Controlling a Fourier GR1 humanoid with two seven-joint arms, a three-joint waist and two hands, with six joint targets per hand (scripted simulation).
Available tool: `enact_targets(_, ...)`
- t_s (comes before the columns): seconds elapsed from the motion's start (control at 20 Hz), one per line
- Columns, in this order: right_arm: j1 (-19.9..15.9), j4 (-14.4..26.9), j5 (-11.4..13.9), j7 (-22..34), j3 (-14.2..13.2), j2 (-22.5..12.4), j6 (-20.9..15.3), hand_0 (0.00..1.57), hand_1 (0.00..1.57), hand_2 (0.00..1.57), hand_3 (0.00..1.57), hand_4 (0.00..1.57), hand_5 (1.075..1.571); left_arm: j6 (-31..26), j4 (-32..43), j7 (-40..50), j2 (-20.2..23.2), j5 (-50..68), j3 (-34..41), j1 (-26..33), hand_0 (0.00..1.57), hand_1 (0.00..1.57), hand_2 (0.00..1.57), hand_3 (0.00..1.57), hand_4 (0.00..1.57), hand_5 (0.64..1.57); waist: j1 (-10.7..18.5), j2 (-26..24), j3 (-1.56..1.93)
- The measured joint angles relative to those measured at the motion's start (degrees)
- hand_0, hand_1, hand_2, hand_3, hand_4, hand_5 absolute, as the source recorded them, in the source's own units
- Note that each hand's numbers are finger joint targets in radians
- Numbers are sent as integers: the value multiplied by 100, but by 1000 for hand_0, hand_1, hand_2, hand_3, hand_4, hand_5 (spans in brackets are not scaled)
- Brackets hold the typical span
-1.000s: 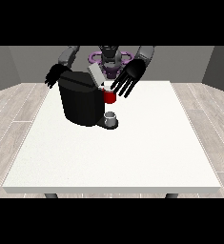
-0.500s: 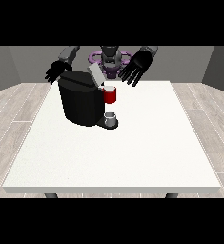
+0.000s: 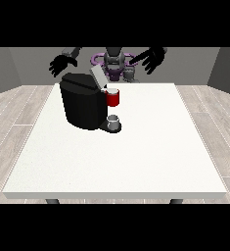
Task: Insert the coffee pod into the coffee machine and close the lid
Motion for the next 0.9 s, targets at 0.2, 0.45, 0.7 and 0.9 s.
enact_targets(0.2,-18,-161,-44,228,-15,-240,198,0,0,0,0,289,1571,-90,-45,-236,-329,441,259,547,0,0,0,0,0,1571,327,-416,2)
enact_targets(0.45,-211,-518,-117,580,79,-447,468,0,0,0,0,43,1571,-168,-111,-313,-589,867,502,1053,0,0,0,0,90,1571,574,-765,1)
enact_targets(0.7,-429,-702,-123,787,186,-525,625,0,0,0,0,0,1571,-303,-326,-300,-812,1176,553,1453,0,0,0,0,0,1571,888,-874,4)
enact_targets(0.9,-563,-682,-44,886,271,-607,750,0,0,0,0,137,1571,-430,-616,-164,-1034,1435,532,1690,0,0,0,0,135,1571,1163,-917,6)
